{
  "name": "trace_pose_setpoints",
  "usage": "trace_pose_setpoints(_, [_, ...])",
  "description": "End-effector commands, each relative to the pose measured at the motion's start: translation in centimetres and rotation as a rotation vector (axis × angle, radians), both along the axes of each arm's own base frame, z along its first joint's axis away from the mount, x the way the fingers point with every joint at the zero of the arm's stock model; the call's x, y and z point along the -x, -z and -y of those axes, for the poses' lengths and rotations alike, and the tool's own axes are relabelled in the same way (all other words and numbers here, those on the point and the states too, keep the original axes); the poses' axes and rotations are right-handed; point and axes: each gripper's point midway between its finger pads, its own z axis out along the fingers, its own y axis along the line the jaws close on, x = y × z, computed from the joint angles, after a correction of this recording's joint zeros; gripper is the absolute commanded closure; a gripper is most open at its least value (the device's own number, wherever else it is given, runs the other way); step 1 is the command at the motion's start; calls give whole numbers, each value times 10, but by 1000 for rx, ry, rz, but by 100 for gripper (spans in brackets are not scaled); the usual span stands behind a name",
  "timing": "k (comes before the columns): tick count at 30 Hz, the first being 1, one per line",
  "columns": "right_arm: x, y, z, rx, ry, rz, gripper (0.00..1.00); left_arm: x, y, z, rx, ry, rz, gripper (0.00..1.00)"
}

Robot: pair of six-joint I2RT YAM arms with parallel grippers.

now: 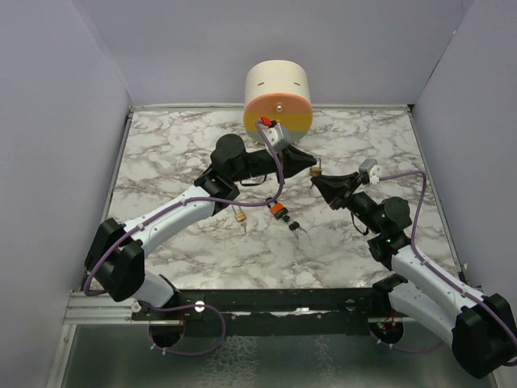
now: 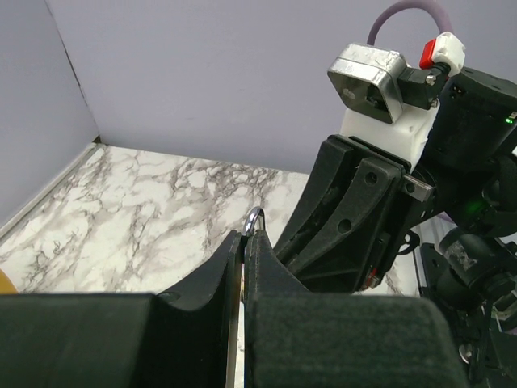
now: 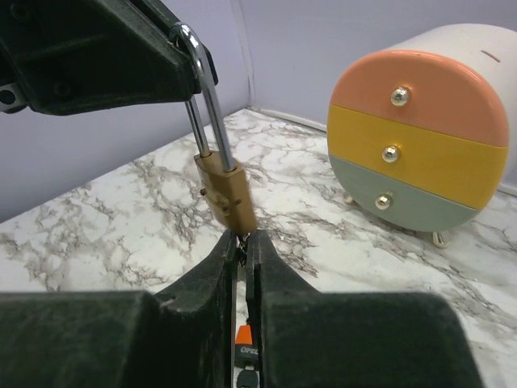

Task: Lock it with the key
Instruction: Place the lock at the center of the board.

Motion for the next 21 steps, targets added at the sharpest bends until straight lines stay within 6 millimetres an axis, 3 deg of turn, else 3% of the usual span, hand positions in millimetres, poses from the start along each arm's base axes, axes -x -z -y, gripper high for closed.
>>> trace_pose_setpoints(1, [4, -11, -6, -10, -36, 39, 98, 4, -33, -1, 76, 25, 59, 100])
trace_pose_setpoints(21, [1, 28, -16, 58, -85, -59, 98, -20, -87, -26, 268, -119, 148, 100])
